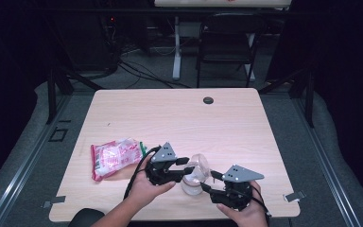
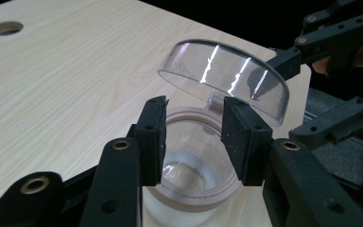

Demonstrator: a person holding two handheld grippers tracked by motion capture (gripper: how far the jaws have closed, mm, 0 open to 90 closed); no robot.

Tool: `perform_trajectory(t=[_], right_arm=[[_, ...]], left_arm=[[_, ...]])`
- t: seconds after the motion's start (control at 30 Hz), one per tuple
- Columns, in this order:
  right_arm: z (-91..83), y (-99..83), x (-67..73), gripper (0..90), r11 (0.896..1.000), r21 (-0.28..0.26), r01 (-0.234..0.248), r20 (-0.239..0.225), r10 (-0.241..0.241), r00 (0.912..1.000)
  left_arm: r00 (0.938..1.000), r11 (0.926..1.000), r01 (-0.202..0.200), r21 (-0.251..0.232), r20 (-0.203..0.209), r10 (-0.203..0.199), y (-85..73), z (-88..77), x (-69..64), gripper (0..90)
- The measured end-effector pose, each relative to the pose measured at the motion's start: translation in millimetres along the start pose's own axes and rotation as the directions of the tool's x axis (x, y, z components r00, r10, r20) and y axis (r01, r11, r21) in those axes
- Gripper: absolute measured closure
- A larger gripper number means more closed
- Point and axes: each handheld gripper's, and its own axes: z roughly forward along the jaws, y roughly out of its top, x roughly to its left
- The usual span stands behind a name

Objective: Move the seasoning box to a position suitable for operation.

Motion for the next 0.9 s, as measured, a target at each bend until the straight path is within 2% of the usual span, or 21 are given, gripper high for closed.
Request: perform_trajectory(t=[0.2, 0.47, 0.57, 0.73, 0.83, 0.9], right_arm=[[9.6, -0.2, 6.5, 44.0, 0.998, 0.008, 0.06, 0.073, -0.06, 0.9955], [14.0, 0.3, 8.2, 43.3, 0.996, -0.021, 0.087, 0.09, -0.085, 0.9924], [13.0, 0.1, 7.2, 44.1, 0.996, -0.027, 0.08, 0.084, -0.078, 0.9935], [10.2, 0.0, 5.3, 44.2, 0.997, -0.033, 0.069, 0.086, -0.066, 0.9941], [8.7, -0.2, 4.9, 44.2, 0.997, -0.042, 0.063, 0.092, -0.059, 0.994], [8.4, -0.2, 4.3, 44.2, 0.998, -0.041, 0.056, 0.09, -0.052, 0.9945]], left_arm=[[0.9999, 1.0, 0.003, 0.008, -0.012, -0.003, -4.4, 2.2, 1.6, 57.6], [0.9993, 0.9993, 0.015, 0.034, -0.034, -0.014, -11.5, 7.6, 6.7, 56.1], [0.9984, 0.9986, 0.024, 0.048, -0.052, -0.021, -14.8, 10.3, 9.9, 55.7], [0.9977, 0.9961, 0.04, 0.078, -0.058, -0.036, -19.6, 16.1, 14.9, 56.0], [0.997, 0.9959, 0.027, 0.086, -0.074, -0.02, -21.5, 19.1, 13.2, 57.8], [0.997, 0.994, 0.014, 0.108, -0.077, -0.006, -22.9, 20.8, 13.2, 58.8]])
